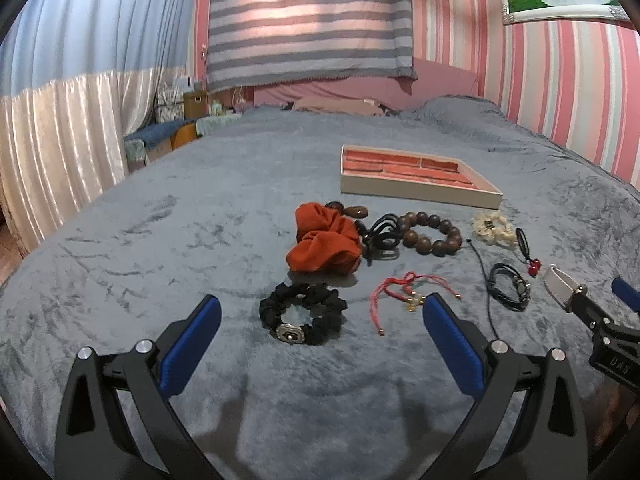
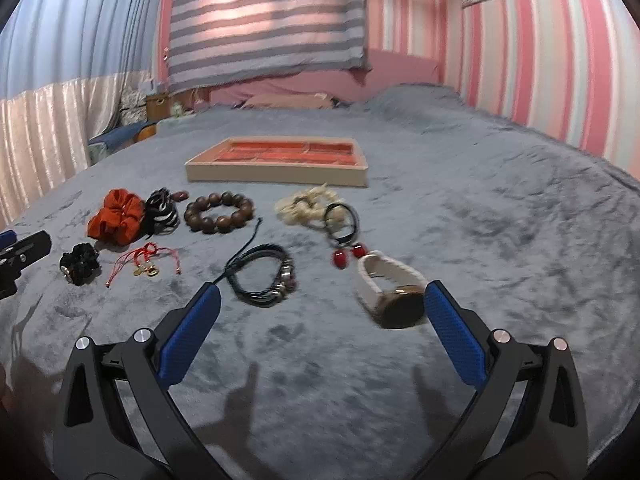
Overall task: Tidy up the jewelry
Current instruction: 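Grasp the black scrunchie with left tool while right tool grasps the braided leather bracelet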
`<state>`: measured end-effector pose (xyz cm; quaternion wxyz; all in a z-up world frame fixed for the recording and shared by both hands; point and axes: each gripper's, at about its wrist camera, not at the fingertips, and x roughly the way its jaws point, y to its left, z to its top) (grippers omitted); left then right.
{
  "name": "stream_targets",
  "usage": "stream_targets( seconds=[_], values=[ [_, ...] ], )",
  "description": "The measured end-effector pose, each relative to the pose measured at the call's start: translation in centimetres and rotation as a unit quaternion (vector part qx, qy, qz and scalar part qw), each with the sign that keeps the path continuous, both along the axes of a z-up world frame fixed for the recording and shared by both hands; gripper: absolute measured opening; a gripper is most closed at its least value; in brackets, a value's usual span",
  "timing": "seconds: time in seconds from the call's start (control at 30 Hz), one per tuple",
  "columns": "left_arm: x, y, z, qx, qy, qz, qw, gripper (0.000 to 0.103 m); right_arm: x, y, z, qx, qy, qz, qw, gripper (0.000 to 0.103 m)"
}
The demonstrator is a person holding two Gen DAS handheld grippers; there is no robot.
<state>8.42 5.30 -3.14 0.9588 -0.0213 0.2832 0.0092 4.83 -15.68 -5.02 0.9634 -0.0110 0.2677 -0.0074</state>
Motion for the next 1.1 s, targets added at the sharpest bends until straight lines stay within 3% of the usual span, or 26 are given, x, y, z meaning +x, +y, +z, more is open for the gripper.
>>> stream_targets(
  seconds=[0.23, 0.57, 0.8, 0.93, 1.1],
  values=[
    [2.7, 1.2, -1.0, -0.012, 0.034, -0.003, 0.9993, 0.099, 3.1, 1.5, -0.2, -0.014, 0.018, 0.002, 1.000, 0.098],
    [5.4, 2.1, -2.5, -0.011, 0.083, -0.008, 0.9965, 0.098, 7.3, 1.7, -1.8, -0.004, 0.095, 0.002, 0.996, 0.067],
    [7.4, 2.6, -4.2, -0.021, 0.127, -0.019, 0.9915, 0.097, 8.7, 1.6, -2.8, -0.001, 0.125, 0.000, 0.992, 0.062],
    [8.3, 2.9, -5.4, -0.028, 0.156, -0.016, 0.9872, 0.087, 9.4, 1.5, -3.3, 0.002, 0.141, 0.003, 0.990, 0.057],
    [8.5, 2.8, -5.8, -0.013, 0.156, -0.014, 0.9876, 0.081, 10.2, 1.5, -4.1, 0.010, 0.165, 0.013, 0.986, 0.045]
  ],
)
